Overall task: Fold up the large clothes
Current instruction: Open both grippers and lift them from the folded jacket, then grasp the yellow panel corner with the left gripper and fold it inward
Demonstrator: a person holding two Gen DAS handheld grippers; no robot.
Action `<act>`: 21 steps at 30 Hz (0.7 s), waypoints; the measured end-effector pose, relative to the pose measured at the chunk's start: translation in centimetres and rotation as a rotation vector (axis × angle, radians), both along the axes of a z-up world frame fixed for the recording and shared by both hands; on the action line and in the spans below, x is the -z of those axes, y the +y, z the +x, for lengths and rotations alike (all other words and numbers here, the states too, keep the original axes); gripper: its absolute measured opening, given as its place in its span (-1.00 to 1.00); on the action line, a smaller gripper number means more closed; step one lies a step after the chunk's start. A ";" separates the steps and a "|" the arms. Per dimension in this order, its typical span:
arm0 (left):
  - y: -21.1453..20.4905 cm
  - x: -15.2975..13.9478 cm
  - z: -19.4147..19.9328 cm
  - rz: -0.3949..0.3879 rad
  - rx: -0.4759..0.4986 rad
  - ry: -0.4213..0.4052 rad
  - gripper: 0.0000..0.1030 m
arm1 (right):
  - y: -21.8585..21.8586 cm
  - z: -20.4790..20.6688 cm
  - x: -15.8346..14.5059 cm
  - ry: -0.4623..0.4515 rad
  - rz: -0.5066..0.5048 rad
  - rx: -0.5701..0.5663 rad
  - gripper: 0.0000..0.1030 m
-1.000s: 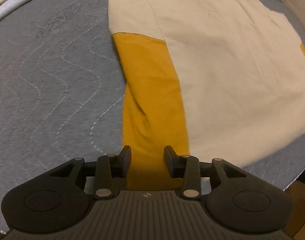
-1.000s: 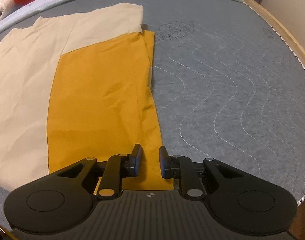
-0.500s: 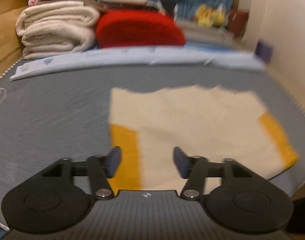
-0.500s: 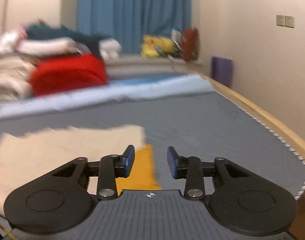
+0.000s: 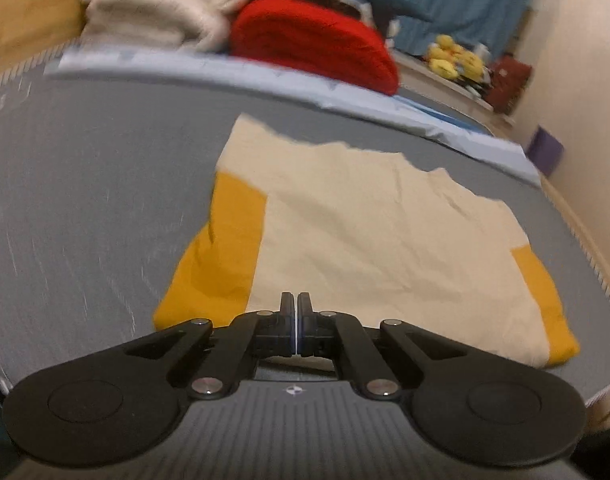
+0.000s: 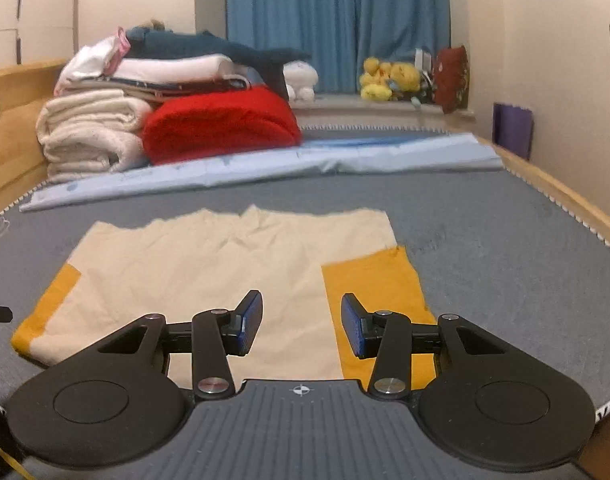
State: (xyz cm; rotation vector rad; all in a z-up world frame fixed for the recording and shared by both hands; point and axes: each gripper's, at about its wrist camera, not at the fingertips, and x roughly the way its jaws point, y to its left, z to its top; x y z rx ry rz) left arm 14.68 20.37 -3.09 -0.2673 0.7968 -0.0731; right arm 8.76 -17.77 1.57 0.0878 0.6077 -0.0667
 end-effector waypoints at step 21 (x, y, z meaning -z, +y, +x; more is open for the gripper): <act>5.2 8.7 3.5 -0.378 -0.322 0.260 -0.06 | 1.1 0.8 1.1 0.030 -0.019 -0.059 -0.12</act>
